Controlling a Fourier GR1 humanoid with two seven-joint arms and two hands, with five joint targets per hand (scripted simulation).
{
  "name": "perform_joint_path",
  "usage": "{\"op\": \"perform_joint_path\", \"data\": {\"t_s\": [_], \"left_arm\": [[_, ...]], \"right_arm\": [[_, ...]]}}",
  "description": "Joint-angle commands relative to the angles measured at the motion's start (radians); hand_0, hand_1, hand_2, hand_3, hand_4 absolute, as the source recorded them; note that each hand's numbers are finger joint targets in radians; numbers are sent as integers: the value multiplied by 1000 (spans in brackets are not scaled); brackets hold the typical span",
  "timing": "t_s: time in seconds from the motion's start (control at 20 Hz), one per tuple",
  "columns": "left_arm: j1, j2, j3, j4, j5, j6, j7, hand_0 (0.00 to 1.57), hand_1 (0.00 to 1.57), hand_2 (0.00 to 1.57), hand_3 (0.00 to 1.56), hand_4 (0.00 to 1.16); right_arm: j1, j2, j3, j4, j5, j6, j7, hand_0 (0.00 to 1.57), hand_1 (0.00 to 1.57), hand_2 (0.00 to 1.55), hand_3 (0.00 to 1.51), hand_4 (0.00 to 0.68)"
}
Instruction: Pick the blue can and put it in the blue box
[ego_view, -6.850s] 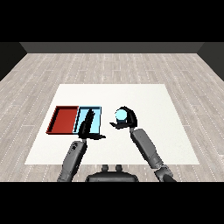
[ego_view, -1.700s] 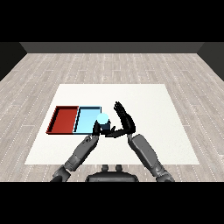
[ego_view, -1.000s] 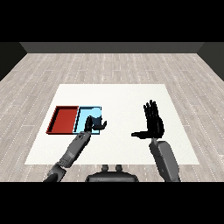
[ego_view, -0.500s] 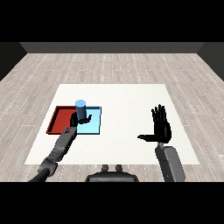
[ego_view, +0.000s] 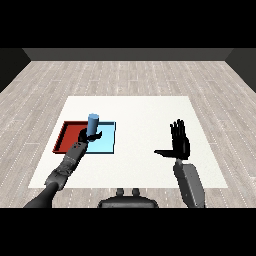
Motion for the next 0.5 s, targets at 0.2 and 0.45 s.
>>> {"op": "perform_joint_path", "data": {"t_s": [0.2, 0.45], "left_arm": [[-61, -43, -19, 189, -60, -38, 63, 1442, 1442, 1353, 991, 859], [-20, -55, -4, 224, -51, -92, 101, 1571, 1571, 1431, 0, 781]], "right_arm": [[-46, -6, -54, 101, -30, 38, -10, 0, 0, 0, 0, 0], [11, 25, -19, 75, -15, 54, -47, 0, 0, 0, 0, 0]]}}
